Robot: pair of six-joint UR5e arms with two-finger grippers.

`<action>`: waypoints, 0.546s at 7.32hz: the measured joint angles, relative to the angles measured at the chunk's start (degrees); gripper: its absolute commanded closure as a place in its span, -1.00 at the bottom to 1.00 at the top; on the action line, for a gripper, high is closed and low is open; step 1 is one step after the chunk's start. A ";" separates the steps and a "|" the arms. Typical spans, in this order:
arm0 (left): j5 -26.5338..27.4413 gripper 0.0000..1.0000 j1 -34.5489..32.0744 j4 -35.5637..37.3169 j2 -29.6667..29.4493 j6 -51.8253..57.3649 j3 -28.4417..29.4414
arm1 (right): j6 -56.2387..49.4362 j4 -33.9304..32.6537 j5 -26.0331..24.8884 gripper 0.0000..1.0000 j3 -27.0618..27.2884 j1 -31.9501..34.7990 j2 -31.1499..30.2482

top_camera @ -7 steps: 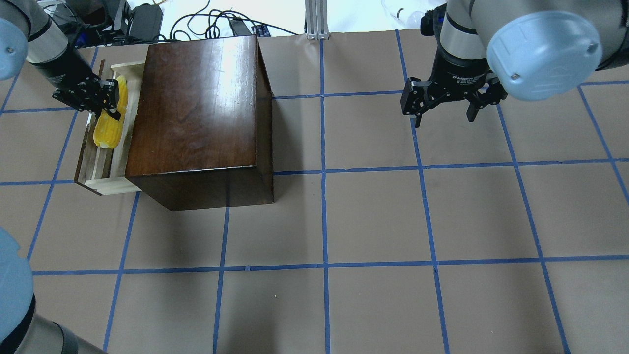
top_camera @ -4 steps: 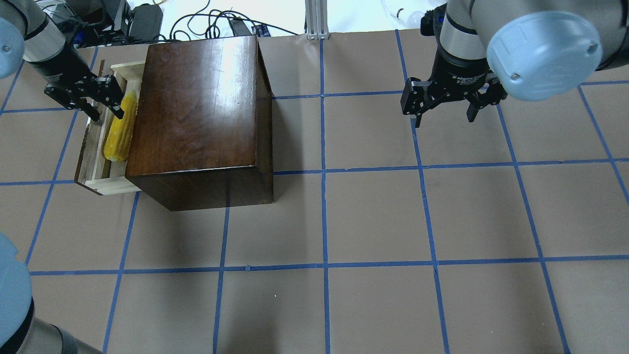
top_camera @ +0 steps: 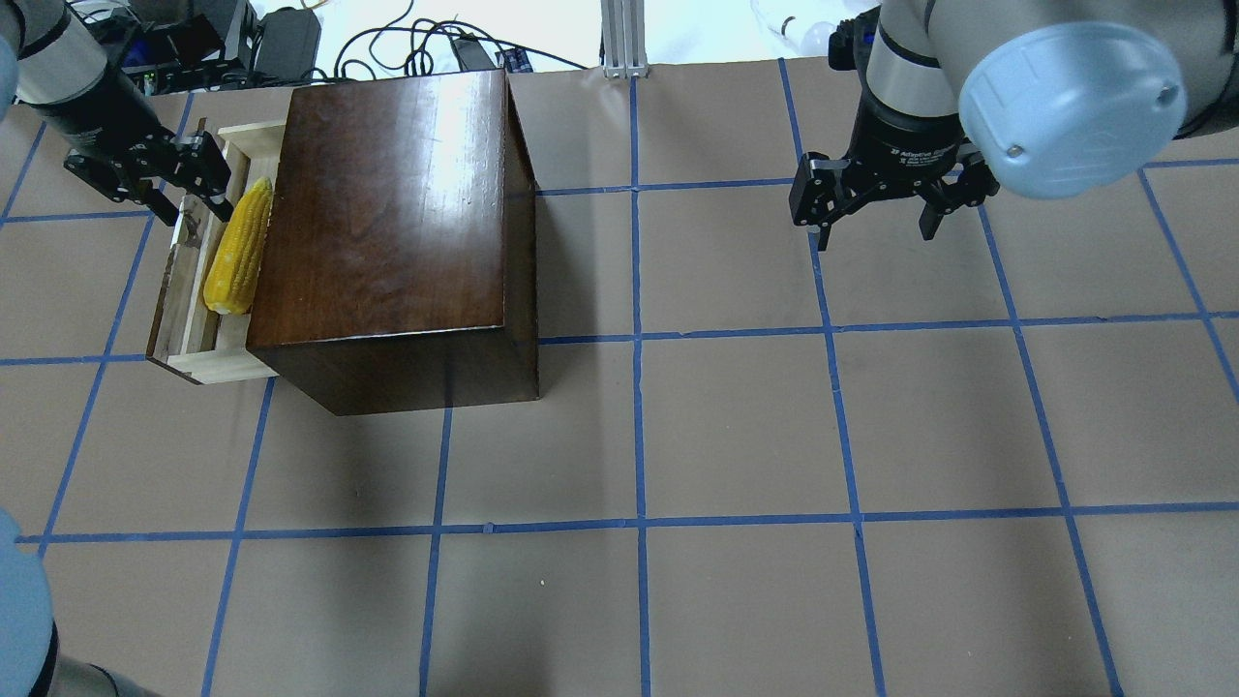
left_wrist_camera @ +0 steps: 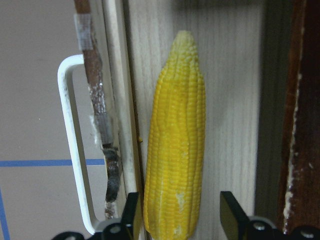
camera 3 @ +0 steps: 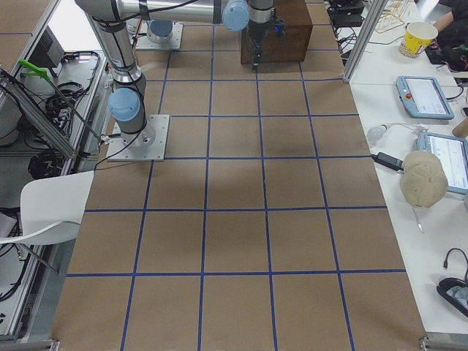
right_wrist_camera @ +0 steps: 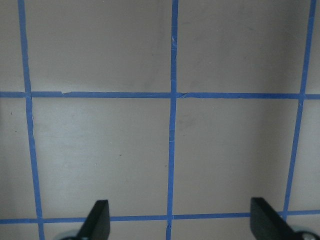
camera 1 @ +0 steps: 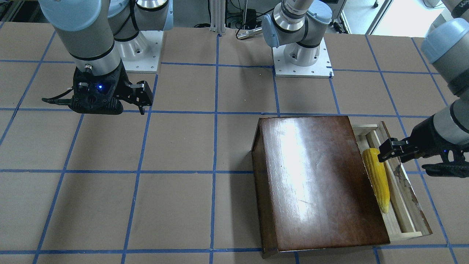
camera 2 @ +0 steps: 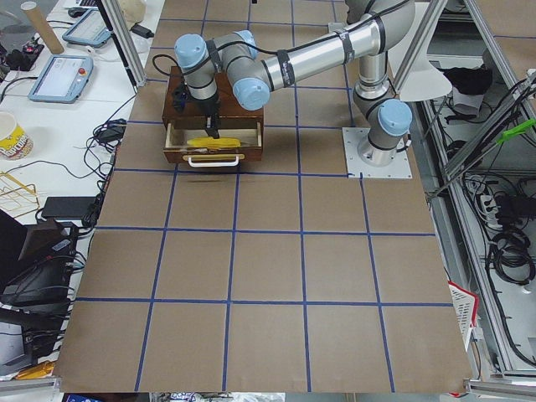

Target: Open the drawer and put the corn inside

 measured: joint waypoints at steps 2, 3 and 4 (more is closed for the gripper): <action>-0.04 -1.00 -3.62 -2.85 4.46 -3.66 0.02 | 0.00 0.02 0.00 -1.00 0.00 0.00 0.01; 0.11 -1.00 -7.05 -3.52 6.62 -7.33 -0.06 | 0.00 0.04 0.02 -1.00 0.00 0.00 0.00; 0.24 -1.00 -10.86 -4.22 8.53 -10.71 -0.26 | 0.00 0.06 0.07 -1.00 0.00 0.00 -0.01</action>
